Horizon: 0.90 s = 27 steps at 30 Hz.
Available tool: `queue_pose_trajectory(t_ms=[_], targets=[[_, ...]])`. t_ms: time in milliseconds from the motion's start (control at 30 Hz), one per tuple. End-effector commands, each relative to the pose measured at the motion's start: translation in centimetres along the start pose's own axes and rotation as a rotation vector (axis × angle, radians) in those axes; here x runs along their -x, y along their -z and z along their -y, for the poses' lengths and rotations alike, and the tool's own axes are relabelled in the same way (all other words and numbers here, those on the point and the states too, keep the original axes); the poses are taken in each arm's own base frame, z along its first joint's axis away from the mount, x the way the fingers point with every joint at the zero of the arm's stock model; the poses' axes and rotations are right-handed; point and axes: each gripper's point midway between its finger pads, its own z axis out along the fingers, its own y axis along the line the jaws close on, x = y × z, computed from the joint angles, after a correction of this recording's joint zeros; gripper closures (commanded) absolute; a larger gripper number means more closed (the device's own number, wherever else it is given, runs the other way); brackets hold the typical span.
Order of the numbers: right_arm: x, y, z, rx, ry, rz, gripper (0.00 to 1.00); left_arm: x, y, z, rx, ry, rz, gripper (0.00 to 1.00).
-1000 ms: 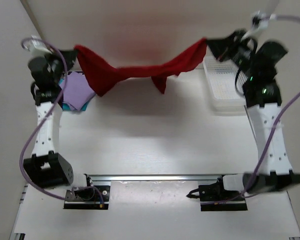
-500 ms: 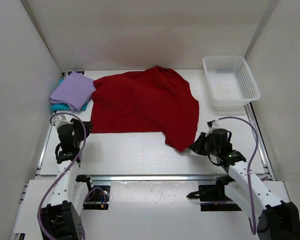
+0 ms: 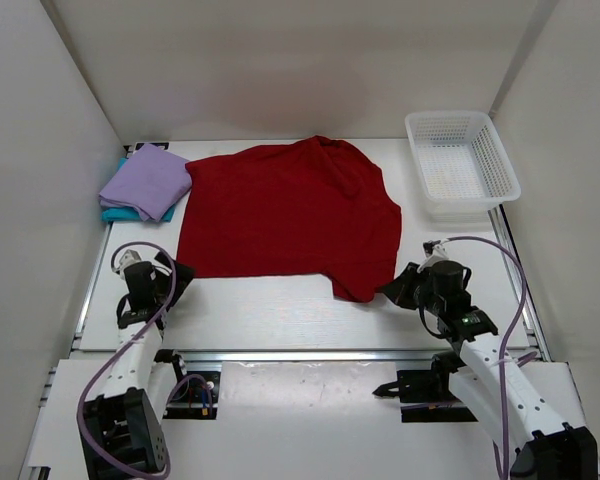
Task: Fold and stack the t-shirts
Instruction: Flatten out the tshirt
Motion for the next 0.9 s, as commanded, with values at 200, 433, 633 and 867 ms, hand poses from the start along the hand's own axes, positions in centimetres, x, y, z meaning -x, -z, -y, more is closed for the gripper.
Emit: queue_pose_trajectory(t_ms=[200,433,633,867], targets=[[-0.9,-0.3,-0.9,0.070,0.001,0.000,1.00,1.2,-2.4,-0.9,0.034,0.092,0.003,0.44],[-1.2,-0.3,-0.8,0.086,-0.002,0.001,1.00,2.9,-3.3,0.5,0.063,0.098,0.065,0.51],[-1.5,-0.3,-0.2,0.070,-0.011,0.003,1.00,3.2,-4.2,0.3,0.081,0.109,0.062,0.78],[-1.5,0.0,0.0,0.045,-0.026,0.011,1.00,4.3,-4.7,0.5,0.076,0.100,0.085,0.75]])
